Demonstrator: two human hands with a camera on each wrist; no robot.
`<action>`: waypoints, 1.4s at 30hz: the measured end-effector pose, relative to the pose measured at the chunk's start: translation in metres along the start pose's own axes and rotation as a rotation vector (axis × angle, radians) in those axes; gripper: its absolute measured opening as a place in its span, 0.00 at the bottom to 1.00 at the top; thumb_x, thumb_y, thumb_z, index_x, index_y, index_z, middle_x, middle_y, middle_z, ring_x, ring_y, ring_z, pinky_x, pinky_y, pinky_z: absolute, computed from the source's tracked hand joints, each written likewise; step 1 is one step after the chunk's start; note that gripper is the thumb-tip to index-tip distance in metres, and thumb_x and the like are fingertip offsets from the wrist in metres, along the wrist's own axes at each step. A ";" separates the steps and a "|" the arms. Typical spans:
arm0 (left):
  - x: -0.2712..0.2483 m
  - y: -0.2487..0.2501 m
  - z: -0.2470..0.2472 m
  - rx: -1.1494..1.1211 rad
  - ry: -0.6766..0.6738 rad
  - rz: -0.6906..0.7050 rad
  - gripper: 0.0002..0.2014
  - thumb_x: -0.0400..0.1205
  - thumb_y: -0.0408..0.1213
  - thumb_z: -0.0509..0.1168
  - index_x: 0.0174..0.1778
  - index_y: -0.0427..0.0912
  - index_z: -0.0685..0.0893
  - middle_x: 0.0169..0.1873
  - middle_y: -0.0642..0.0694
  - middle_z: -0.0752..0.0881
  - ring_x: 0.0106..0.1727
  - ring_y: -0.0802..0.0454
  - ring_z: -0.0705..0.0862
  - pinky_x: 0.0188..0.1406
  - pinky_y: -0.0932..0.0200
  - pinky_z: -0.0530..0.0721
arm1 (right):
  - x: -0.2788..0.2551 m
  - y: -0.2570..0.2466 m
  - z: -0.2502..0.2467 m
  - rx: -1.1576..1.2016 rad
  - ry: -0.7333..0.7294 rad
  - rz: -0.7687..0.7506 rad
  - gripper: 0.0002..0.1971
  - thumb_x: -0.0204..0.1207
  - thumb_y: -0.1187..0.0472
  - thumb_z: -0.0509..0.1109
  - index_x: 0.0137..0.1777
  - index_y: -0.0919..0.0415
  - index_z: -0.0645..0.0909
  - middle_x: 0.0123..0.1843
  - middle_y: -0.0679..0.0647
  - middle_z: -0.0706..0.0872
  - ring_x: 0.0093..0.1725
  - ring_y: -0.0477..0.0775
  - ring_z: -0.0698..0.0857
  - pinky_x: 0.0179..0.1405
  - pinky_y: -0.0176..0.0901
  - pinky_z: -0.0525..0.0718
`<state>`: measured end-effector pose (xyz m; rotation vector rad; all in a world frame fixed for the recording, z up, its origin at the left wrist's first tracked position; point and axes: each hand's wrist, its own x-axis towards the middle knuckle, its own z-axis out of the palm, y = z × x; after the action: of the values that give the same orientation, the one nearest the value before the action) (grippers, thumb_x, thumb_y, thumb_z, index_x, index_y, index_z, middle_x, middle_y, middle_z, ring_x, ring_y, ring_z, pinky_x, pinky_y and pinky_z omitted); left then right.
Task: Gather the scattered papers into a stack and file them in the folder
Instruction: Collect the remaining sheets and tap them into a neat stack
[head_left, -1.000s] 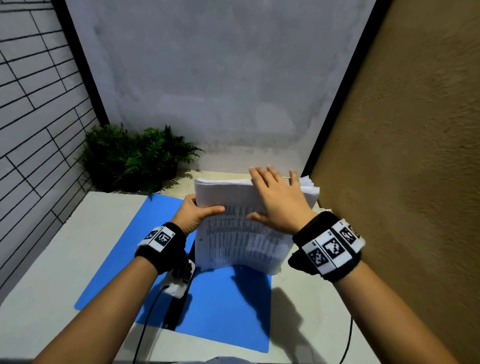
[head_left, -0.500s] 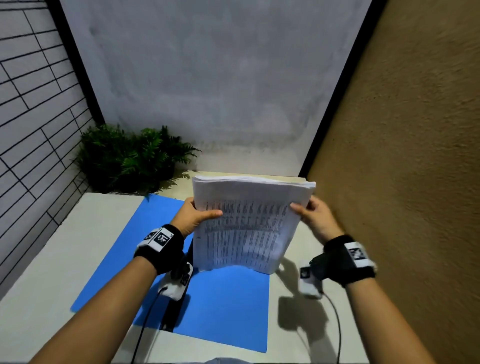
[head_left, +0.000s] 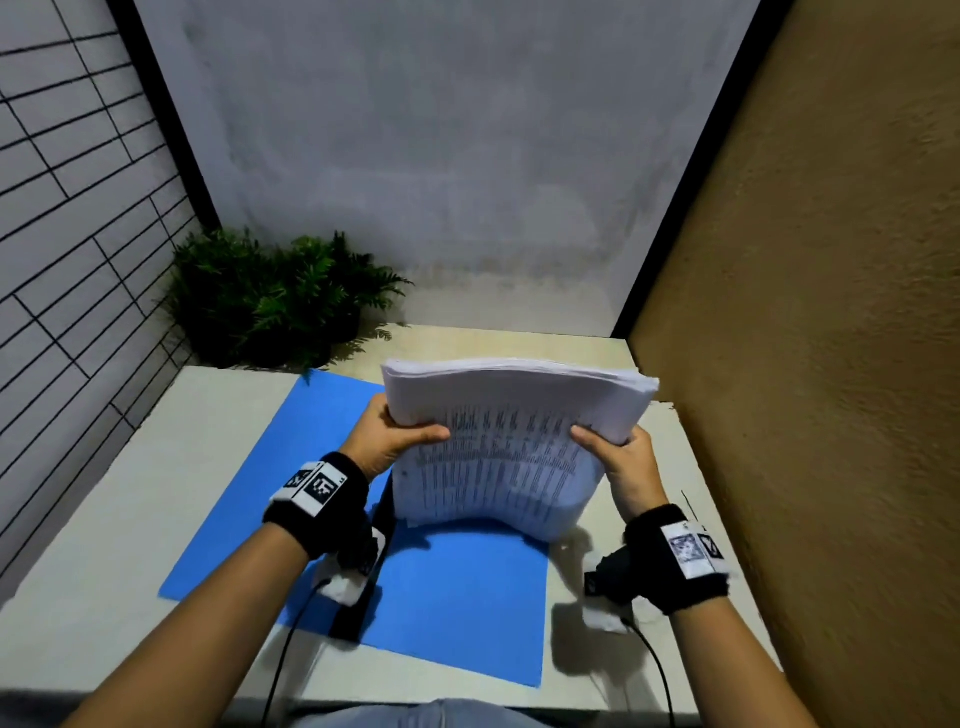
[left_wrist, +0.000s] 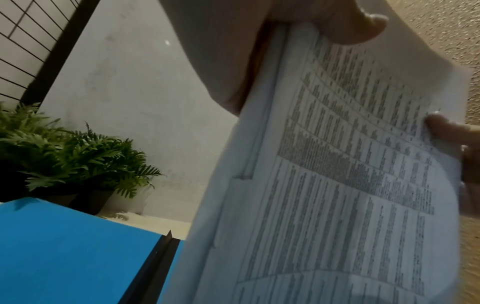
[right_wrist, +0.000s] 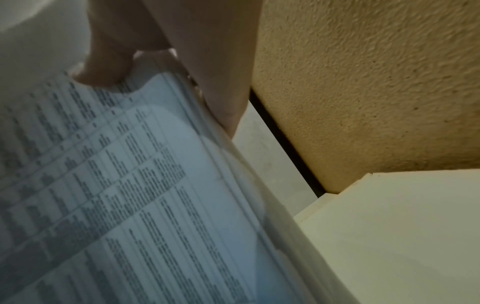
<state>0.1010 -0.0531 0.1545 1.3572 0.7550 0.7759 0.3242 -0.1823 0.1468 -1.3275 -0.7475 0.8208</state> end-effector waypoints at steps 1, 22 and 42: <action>0.002 -0.001 0.001 0.006 0.003 -0.015 0.41 0.31 0.61 0.81 0.40 0.51 0.83 0.34 0.57 0.91 0.42 0.62 0.87 0.39 0.70 0.86 | 0.002 0.000 0.001 0.012 -0.014 0.006 0.24 0.49 0.51 0.85 0.43 0.59 0.83 0.35 0.44 0.92 0.40 0.46 0.89 0.39 0.34 0.88; -0.002 -0.009 -0.004 0.026 0.058 -0.059 0.51 0.29 0.61 0.81 0.48 0.41 0.82 0.42 0.51 0.91 0.46 0.55 0.88 0.46 0.63 0.88 | -0.009 -0.008 0.006 0.029 -0.063 -0.086 0.27 0.33 0.48 0.87 0.35 0.55 0.87 0.33 0.46 0.92 0.36 0.42 0.89 0.38 0.37 0.89; 0.001 0.015 0.000 -0.072 -0.007 0.108 0.35 0.36 0.60 0.82 0.37 0.49 0.89 0.32 0.59 0.92 0.37 0.65 0.88 0.38 0.69 0.86 | -0.004 -0.032 0.004 0.023 -0.017 -0.207 0.30 0.57 0.69 0.80 0.61 0.57 0.75 0.50 0.48 0.85 0.43 0.33 0.86 0.42 0.27 0.84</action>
<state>0.1012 -0.0514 0.1695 1.3437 0.6468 0.8751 0.3215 -0.1852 0.1787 -1.2008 -0.8706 0.6743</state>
